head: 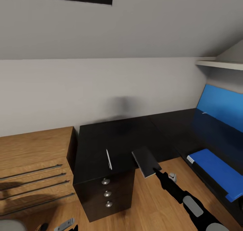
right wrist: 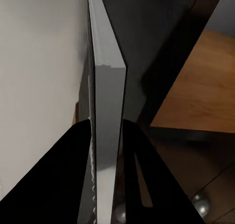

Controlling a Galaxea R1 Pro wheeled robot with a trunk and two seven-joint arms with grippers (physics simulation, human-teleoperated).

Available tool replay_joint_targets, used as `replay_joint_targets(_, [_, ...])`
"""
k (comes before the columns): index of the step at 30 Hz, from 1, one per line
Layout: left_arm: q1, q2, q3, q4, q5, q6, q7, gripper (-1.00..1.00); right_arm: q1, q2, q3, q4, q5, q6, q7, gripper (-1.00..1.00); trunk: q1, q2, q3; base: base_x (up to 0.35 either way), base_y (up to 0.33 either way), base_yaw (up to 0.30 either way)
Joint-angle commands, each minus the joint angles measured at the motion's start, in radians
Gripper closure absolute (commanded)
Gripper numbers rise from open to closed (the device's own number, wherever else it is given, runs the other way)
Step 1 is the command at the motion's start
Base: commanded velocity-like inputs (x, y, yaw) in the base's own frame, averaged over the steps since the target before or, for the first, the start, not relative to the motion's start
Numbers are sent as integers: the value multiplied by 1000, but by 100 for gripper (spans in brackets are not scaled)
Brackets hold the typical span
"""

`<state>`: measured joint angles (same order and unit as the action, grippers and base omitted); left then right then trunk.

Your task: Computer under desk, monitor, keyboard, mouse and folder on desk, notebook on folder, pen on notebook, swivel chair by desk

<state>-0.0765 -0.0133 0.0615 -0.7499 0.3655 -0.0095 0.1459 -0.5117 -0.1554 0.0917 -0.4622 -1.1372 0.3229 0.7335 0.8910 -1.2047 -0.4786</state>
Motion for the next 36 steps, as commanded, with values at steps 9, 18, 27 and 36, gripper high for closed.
replay_joint_targets(9, [-1, -1, -3, 22, 9, -1, 1, -100, -1, -60, 4, -45, -12, 113, 1, 100, -35, 63, 27, 0, 0, 0])
replay_joint_targets(18, [0, -1, -4, 24, 9, -1, 1, -100, -1, -161, 6, -126, -4, 290, -26, 100, -69, 126, 55, 0, 0, 0])
replay_joint_targets(27, [0, -1, -5, 24, 9, -1, 1, -100, 0, -200, -13, -143, -10, 351, -37, 100, -104, 189, 84, 0, 0, 0])
replay_joint_targets(36, [0, -2, -6, 24, 8, -1, 0, -100, 0, -216, -34, -143, -7, 347, -37, 100, -127, 231, 102, 0, 0, 0])
